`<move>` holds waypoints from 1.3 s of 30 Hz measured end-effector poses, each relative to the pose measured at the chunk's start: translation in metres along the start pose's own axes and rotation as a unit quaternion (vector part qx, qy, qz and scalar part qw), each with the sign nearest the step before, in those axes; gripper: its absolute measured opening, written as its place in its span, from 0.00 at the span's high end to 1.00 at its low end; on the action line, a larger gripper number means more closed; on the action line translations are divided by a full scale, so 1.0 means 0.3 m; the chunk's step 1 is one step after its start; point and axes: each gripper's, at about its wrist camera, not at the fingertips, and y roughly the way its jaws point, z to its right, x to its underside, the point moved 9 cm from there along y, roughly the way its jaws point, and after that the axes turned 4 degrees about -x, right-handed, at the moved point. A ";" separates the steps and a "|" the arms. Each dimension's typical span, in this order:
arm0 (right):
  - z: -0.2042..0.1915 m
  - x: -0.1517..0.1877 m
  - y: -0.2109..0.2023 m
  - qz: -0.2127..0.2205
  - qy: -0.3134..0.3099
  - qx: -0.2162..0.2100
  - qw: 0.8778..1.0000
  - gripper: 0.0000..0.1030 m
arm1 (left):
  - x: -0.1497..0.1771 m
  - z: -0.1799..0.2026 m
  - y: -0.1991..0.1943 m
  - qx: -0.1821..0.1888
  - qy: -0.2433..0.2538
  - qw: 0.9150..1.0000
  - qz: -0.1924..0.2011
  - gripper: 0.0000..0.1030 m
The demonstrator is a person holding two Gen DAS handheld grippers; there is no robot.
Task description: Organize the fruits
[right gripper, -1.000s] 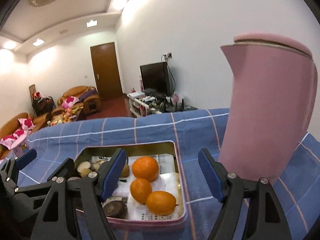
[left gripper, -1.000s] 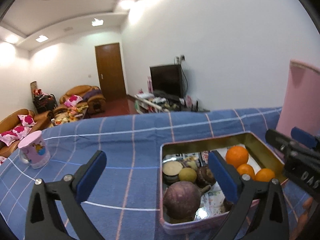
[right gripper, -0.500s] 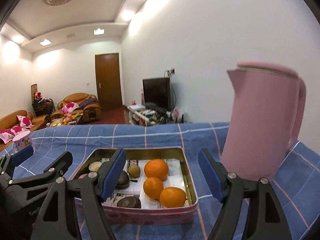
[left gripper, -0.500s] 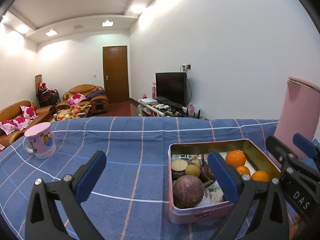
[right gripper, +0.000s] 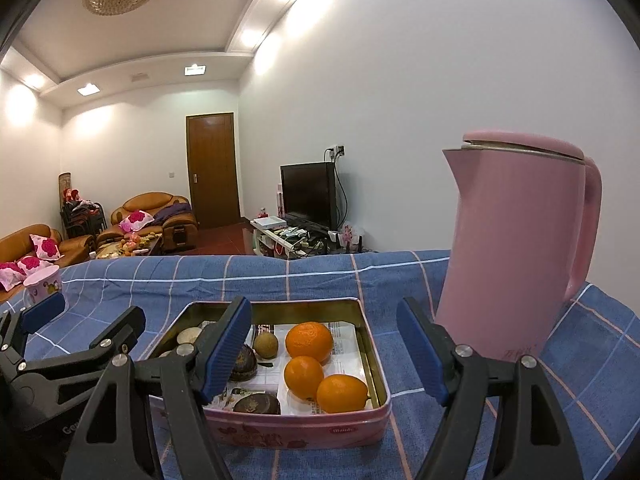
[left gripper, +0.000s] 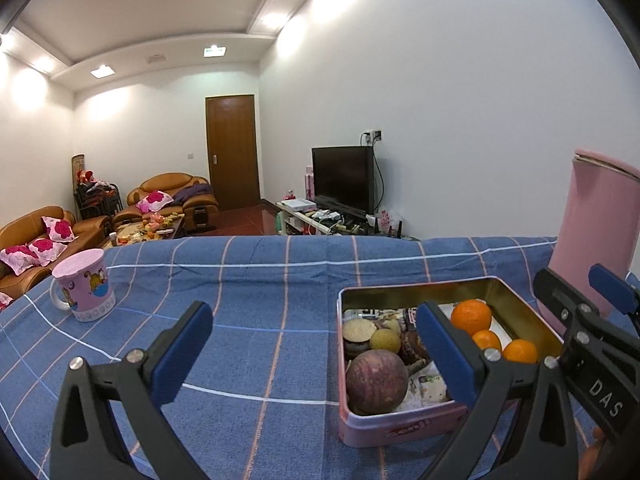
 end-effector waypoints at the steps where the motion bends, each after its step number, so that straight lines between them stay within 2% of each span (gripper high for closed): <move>1: 0.000 0.000 0.000 0.000 0.000 -0.001 1.000 0.26 | -0.001 -0.001 -0.001 0.000 0.000 1.000 0.000 0.00; 39: 0.007 -0.001 0.005 -0.002 0.002 0.001 1.000 0.26 | -0.001 -0.002 -0.002 -0.001 0.001 1.000 0.000 0.00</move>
